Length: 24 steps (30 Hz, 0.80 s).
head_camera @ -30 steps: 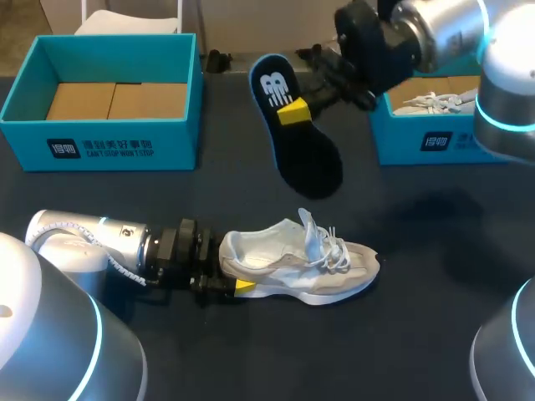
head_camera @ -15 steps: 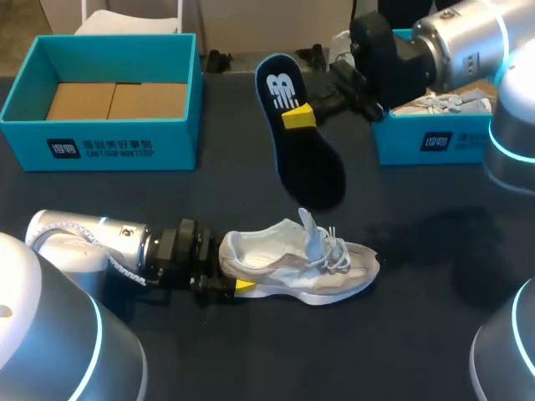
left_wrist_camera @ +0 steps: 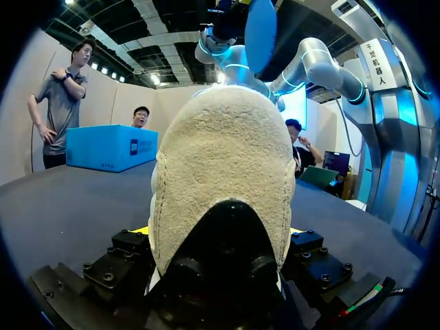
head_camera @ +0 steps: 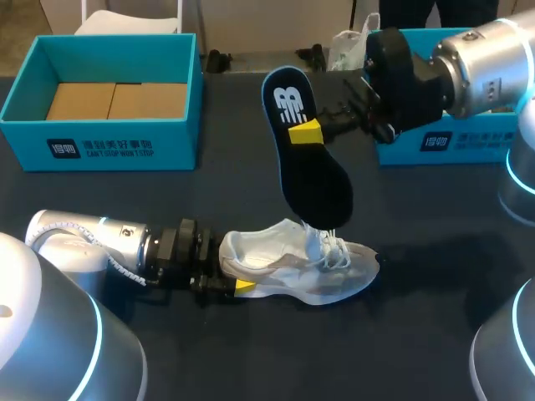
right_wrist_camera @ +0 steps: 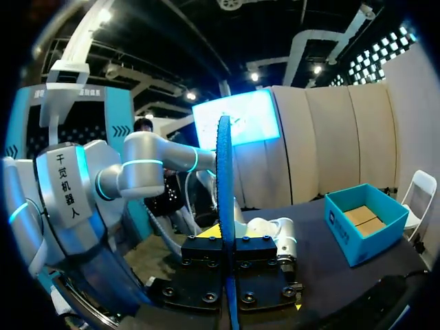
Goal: Take the shoe out of the shoebox, open the shoe tongue, remove and reinsert the insole, then place the shoe into the shoebox
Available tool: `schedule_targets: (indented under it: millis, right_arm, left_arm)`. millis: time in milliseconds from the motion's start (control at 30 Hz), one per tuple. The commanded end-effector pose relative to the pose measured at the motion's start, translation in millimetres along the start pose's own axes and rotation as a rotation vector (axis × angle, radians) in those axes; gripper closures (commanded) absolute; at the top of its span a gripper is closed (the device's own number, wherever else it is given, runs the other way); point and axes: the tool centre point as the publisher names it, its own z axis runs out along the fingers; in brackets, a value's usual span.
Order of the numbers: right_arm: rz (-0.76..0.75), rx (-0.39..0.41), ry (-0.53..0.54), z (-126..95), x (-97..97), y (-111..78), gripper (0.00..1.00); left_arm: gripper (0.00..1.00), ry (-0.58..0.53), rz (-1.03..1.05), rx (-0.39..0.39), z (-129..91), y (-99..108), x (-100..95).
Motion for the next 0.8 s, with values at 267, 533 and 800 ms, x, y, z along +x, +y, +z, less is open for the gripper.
schedule_targets:
  millis: [267, 533, 800]
  right_arm:
    - [0.046, -0.051, -0.104, -9.2, 30.4, -2.0, 1.0]
    - [0.113, -0.008, -0.185, -15.0, 54.1, 1.3, 1.0]
    - [0.113, -0.008, -0.185, -15.0, 54.1, 1.3, 1.0]
  left_arm:
    - [1.0, -0.001, 0.0, 0.0, -0.1, 0.0, 1.1]
    - [1.0, -0.001, 0.0, 0.0, -0.1, 0.0, 1.1]
    - [1.0, -0.001, 0.0, 0.0, -0.1, 0.0, 1.1]
